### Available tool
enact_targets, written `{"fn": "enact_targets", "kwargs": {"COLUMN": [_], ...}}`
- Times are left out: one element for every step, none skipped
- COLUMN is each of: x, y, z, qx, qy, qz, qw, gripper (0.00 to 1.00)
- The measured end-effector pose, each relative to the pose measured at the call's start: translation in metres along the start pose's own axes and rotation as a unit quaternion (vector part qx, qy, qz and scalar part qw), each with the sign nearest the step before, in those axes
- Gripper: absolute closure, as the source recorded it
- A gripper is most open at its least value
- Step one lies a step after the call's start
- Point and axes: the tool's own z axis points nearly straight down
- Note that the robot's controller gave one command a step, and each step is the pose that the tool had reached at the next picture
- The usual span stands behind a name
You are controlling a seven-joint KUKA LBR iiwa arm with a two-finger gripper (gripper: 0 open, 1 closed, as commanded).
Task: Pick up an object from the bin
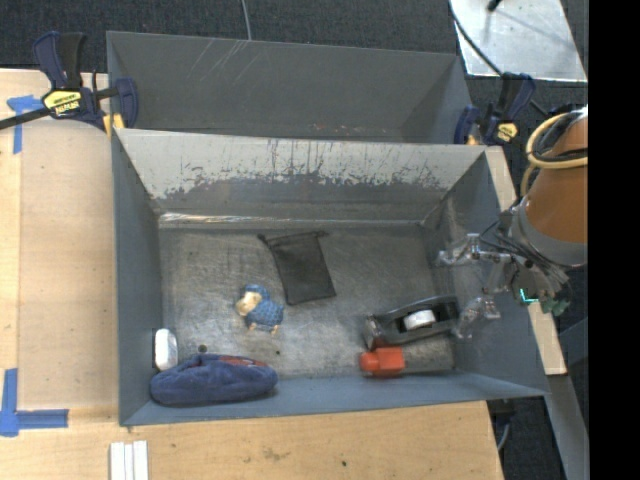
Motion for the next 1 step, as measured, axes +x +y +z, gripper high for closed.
{"fn": "enact_targets", "kwargs": {"x": [-0.0109], "y": [0.0061], "z": [0.0693], "qx": [0.001], "qy": [0.0001], "qz": [0.09], "qw": [0.996], "gripper": [0.0]}}
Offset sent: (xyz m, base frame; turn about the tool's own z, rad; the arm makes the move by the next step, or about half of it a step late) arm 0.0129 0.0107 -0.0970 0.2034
